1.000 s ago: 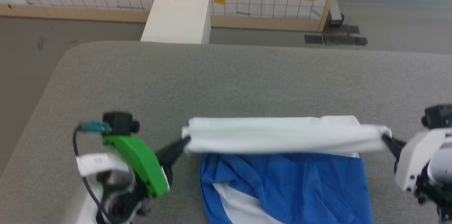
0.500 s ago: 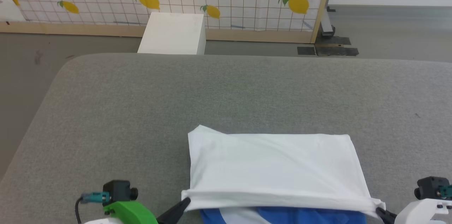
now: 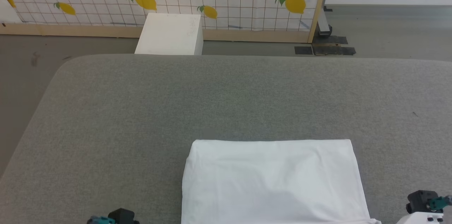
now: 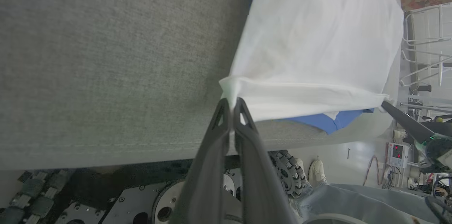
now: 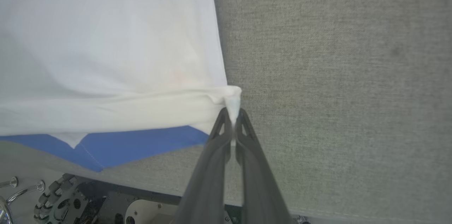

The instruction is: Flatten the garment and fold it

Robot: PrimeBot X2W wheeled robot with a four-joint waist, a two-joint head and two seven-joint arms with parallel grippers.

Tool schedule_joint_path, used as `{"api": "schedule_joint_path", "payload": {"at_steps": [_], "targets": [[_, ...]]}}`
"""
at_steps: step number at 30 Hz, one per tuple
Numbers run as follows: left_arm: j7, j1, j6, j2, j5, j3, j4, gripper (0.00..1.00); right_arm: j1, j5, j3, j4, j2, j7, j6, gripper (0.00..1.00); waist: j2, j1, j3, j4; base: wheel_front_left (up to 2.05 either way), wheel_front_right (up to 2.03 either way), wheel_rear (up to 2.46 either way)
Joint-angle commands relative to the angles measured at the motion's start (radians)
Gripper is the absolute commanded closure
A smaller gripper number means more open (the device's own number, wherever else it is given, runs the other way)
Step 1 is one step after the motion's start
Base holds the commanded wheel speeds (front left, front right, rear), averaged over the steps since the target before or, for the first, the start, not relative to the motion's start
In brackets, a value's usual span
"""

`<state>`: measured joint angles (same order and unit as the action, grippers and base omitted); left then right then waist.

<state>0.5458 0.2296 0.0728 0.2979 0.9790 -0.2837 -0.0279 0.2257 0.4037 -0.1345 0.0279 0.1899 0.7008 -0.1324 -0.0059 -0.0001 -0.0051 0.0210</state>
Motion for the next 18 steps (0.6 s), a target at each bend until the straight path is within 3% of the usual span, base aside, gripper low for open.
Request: {"api": "schedule_joint_path", "payload": {"at_steps": [1,2,3,4,11,18], "targets": [[0.002,-0.016,0.006,0.004,-0.015,-0.005,0.015,1.0,0.006,-0.008,0.004,0.008,0.002,0.007,0.002,1.0,0.0059,0.0001,0.001,-0.001,0.0,0.0,0.0],[-0.001,-0.022,0.007,0.001,-0.018,-0.006,0.023,0.88,0.004,-0.007,0.006,0.011,0.001,0.009,0.002,1.0,0.0059,0.0001,0.002,-0.001,0.0,0.0,0.0],[-0.003,-0.028,0.008,0.001,-0.021,-0.007,0.032,0.43,0.002,-0.009,0.008,0.013,0.003,0.009,0.002,0.67,0.0059,0.0001,0.003,-0.002,0.0,0.0,0.0],[-0.005,-0.036,0.01,0.004,-0.029,-0.008,0.038,0.0,0.002,-0.01,0.012,0.012,0.006,0.011,0.002,0.0,0.0059,0.0001,0.004,-0.003,0.0,0.0,0.0],[0.027,-0.052,0.047,0.053,-0.057,0.003,0.031,0.0,0.012,0.023,-0.001,-0.054,0.037,0.049,0.002,0.0,0.0059,0.0001,0.004,-0.005,0.0,0.0,0.0],[0.017,-0.062,0.099,0.117,-0.068,0.084,-0.035,0.0,0.004,0.082,-0.1,-0.197,0.063,0.141,0.002,0.0,0.0059,0.0001,0.009,-0.005,0.0,0.0,0.0]]}}
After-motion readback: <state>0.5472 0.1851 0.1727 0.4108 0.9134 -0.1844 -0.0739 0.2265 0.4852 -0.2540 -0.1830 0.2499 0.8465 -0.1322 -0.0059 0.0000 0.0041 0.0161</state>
